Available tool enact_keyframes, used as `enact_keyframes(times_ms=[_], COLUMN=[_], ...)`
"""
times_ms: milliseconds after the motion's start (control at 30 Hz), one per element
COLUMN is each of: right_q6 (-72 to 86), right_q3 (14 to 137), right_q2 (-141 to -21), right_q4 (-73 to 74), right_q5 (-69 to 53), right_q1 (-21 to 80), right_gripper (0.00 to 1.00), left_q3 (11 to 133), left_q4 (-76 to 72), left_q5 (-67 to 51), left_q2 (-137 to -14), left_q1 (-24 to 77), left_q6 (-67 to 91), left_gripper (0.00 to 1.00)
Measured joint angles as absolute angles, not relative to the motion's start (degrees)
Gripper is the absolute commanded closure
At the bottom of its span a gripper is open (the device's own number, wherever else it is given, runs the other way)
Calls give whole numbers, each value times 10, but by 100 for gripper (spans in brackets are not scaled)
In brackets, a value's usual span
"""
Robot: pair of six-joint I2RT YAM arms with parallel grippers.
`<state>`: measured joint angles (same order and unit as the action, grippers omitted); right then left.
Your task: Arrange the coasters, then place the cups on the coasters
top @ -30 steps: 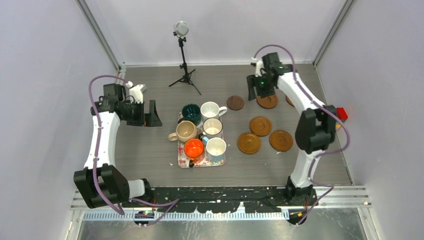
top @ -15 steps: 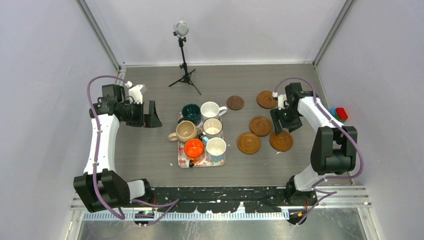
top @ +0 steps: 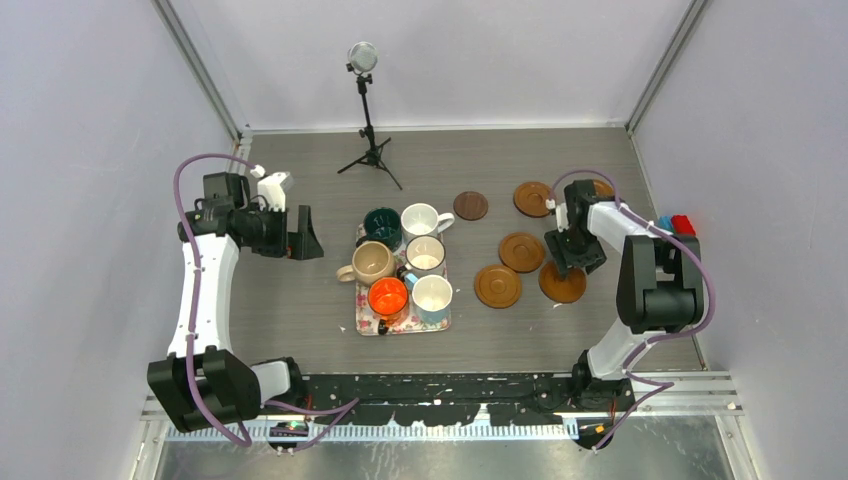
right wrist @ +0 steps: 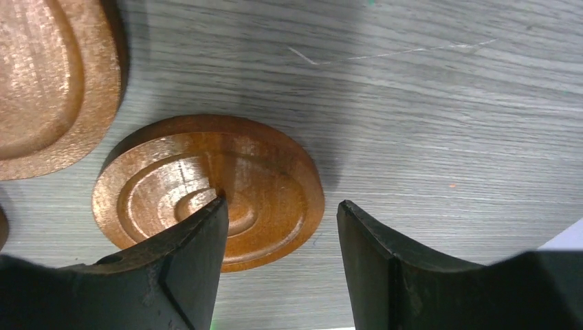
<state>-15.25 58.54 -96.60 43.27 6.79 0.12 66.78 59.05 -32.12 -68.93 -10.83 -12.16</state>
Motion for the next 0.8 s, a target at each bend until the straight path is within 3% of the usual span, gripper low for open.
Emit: enact_keyframes(times_ms=[800], right_q6=[-244], right_q3=[610], right_q2=[-987], right_q4=[427], right_q5=[41], right_q1=[-189], right_gripper=[47], left_q3=[685], left_q4=[603], left_q5=[-312], left_q2=[-703], left_q1=[-108], left_q6=[-139], left_gripper=[0])
